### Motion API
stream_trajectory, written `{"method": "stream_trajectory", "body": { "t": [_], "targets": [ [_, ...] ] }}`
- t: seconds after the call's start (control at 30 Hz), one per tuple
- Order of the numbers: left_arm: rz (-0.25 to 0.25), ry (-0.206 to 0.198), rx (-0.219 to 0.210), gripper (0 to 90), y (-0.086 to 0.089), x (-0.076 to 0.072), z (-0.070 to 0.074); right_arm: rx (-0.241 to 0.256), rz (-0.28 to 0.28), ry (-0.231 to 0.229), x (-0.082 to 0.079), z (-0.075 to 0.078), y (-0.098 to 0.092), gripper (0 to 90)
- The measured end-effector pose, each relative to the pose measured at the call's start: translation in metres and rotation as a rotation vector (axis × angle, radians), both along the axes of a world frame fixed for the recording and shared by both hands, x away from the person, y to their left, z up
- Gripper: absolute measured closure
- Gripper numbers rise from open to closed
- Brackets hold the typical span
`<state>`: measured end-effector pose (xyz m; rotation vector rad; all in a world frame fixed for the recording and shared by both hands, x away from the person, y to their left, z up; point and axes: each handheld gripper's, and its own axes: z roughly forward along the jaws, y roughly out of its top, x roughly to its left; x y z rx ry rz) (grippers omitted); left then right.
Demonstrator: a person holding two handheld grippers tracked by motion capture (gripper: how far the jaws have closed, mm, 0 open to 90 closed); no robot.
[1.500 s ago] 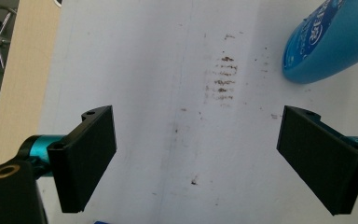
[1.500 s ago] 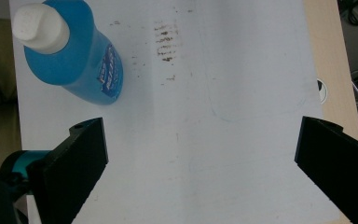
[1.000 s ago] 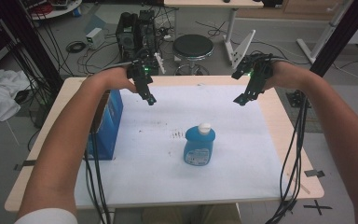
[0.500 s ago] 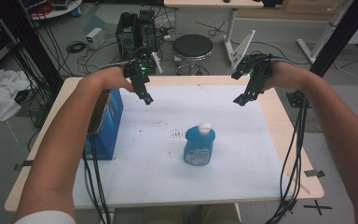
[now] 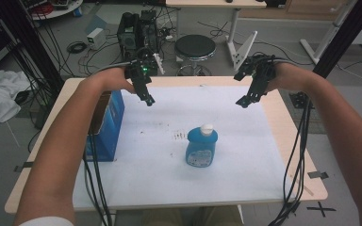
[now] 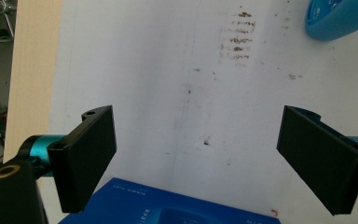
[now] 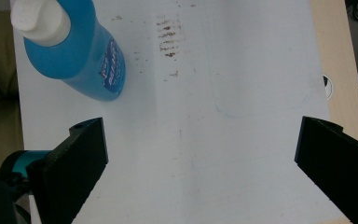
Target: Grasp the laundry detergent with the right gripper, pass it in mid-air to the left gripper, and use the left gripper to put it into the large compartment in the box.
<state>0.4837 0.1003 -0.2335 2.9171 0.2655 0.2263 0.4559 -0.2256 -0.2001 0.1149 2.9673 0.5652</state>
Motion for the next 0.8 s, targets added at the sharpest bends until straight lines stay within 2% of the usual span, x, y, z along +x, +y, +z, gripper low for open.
{"method": "stream_trajectory", "body": {
  "t": [0.27,0.3,0.37,0.5,0.53,0.57,0.63,0.67,0.7,0.73,0.8],
  "targets": [
    [0.000,-0.001,-0.016,11.9,0.001,0.001,-0.003,0.004,0.001,0.006,-0.001,-0.005,-0.004,1.4],
    [-0.016,-0.002,0.000,11.9,0.000,0.001,-0.002,0.003,-0.002,0.007,-0.001,-0.006,-0.005,1.4],
    [-0.018,-0.003,-0.007,11.9,-0.002,0.001,-0.001,0.007,0.000,0.006,-0.003,-0.007,-0.006,1.4],
    [-0.035,-0.011,-0.009,11.9,-0.005,-0.001,0.000,0.007,-0.001,0.006,-0.009,-0.008,-0.007,1.4],
    [-0.031,-0.001,-0.009,11.9,-0.005,-0.001,0.000,0.008,0.002,0.007,-0.010,-0.008,-0.007,1.4],
    [-0.032,-0.008,-0.013,11.8,-0.005,-0.001,0.000,0.010,0.020,0.004,-0.011,-0.008,-0.006,1.4],
    [-0.031,-0.006,-0.018,11.8,-0.005,-0.001,-0.001,0.013,0.018,0.006,-0.015,-0.009,-0.005,1.4],
    [-0.028,-0.009,-0.027,11.9,-0.006,-0.002,-0.001,0.017,0.022,0.006,-0.016,-0.010,-0.006,1.4],
    [-0.041,-0.009,-0.011,11.9,-0.006,-0.001,0.000,0.023,0.024,0.006,-0.018,-0.011,-0.006,1.4],
    [-0.033,-0.013,-0.026,11.9,-0.006,-0.003,-0.002,0.027,0.020,0.008,-0.020,-0.013,-0.006,1.4],
    [-0.047,-0.019,-0.018,11.9,-0.006,-0.004,-0.001,0.037,0.016,0.018,-0.022,-0.017,-0.008,1.4]
  ]
}}
